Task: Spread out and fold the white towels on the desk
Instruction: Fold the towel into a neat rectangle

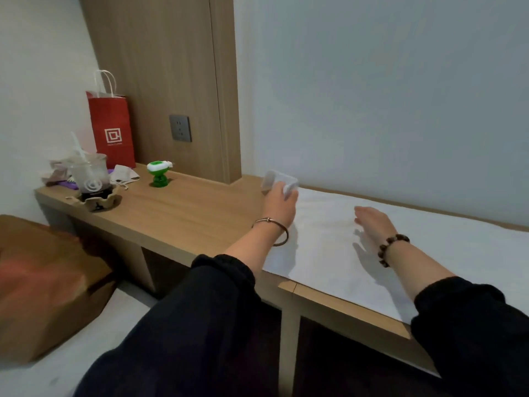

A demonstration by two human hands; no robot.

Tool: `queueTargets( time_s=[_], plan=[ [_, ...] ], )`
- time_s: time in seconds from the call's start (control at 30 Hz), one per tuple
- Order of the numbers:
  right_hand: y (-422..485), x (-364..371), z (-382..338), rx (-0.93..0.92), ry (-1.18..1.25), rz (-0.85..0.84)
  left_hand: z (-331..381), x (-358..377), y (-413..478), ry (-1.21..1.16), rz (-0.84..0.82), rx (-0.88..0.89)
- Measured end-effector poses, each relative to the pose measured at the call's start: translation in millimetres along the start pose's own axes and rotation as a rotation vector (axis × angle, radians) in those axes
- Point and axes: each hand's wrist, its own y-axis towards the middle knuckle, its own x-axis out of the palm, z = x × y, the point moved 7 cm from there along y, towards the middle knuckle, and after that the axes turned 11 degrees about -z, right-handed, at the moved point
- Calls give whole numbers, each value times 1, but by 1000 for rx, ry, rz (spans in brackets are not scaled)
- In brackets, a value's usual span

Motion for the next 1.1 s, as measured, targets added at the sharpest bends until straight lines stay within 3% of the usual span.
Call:
queueTargets(
  time_s=[0.07,0.13,0.2,0.27,0.33,0.47,0.57,0.7,0.8,0.93,1.03,1.1],
  plan=[
    [-6,-44,7,22,-57,146,27,67,-19,99,-326,137],
    [-16,-78,17,72,-223,208,28,135,-54,376,-694,195],
    [-24,-95,33,161,-393,153,14,172,-80,739,-840,232],
    [-35,-95,53,245,-638,10,8,181,-85,866,-814,283],
    [-44,-91,63,216,-871,-74,5,179,-83,863,-800,315],
    [-52,-85,64,186,-1107,-62,-2,172,-76,846,-841,328],
    [-57,-79,51,226,-1237,-31,-6,161,-62,842,-877,228],
    [-61,-58,33,218,-1327,-67,-11,132,-36,714,-731,-103],
    [-63,-40,23,180,-1242,-145,-18,121,-25,810,-595,-196],
    [-64,-38,18,135,-1136,-95,-33,132,-32,870,-588,-177],
    [-65,-46,18,42,-1268,52,-45,140,-30,944,-622,-100],
    [-58,-49,28,11,-1362,31,-49,143,-27,959,-610,-50]
  ],
)
